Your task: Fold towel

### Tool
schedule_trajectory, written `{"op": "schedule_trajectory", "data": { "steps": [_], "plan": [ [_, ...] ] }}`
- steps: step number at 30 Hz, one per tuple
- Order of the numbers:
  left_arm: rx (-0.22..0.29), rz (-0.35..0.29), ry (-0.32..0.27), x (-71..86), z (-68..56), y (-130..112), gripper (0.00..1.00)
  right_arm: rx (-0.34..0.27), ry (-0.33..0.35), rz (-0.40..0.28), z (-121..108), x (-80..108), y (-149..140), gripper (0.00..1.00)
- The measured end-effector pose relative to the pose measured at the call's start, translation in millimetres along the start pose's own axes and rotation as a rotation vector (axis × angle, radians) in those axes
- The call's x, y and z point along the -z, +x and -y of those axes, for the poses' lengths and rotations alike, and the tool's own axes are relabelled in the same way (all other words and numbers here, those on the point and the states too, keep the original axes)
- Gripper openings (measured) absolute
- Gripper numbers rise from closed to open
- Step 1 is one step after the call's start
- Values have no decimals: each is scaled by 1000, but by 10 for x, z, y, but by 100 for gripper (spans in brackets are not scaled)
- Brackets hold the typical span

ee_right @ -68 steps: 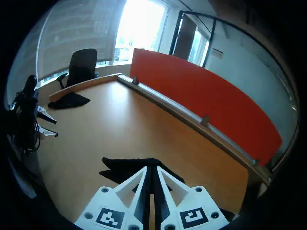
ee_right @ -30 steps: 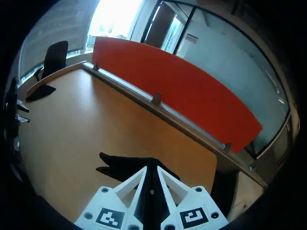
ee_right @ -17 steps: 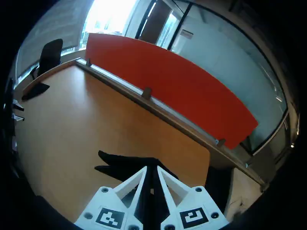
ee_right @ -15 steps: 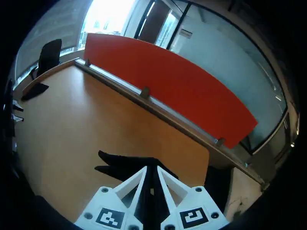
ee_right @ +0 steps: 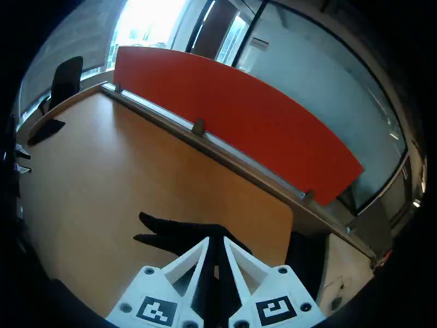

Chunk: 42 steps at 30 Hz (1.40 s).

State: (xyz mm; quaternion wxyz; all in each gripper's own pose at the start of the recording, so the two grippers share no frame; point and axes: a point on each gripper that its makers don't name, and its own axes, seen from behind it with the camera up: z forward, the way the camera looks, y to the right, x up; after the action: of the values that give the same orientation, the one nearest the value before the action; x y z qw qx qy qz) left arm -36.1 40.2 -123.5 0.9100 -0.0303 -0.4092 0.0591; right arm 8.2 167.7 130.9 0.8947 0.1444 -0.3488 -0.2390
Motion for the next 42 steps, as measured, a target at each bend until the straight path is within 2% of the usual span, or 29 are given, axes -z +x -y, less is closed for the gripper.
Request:
{"op": "schedule_trajectory", "data": {
  "steps": [8, 20, 26, 42],
  "plan": [
    [-9, -4, -12, -21, -68, 46, 94, -9, -8, 12, -53, 143, -166, 4],
    [-26, -12, -41, -60, -186, 116, 94, -45, -9, 67, 0, 516, -800, 4],
    [-33, -12, -50, -74, -214, 124, 94, -67, -4, 84, 89, 611, -1020, 4],
    [-28, -18, -53, -55, -176, 116, 94, -67, 2, 90, 235, 618, -1031, 4]
  ]
}}
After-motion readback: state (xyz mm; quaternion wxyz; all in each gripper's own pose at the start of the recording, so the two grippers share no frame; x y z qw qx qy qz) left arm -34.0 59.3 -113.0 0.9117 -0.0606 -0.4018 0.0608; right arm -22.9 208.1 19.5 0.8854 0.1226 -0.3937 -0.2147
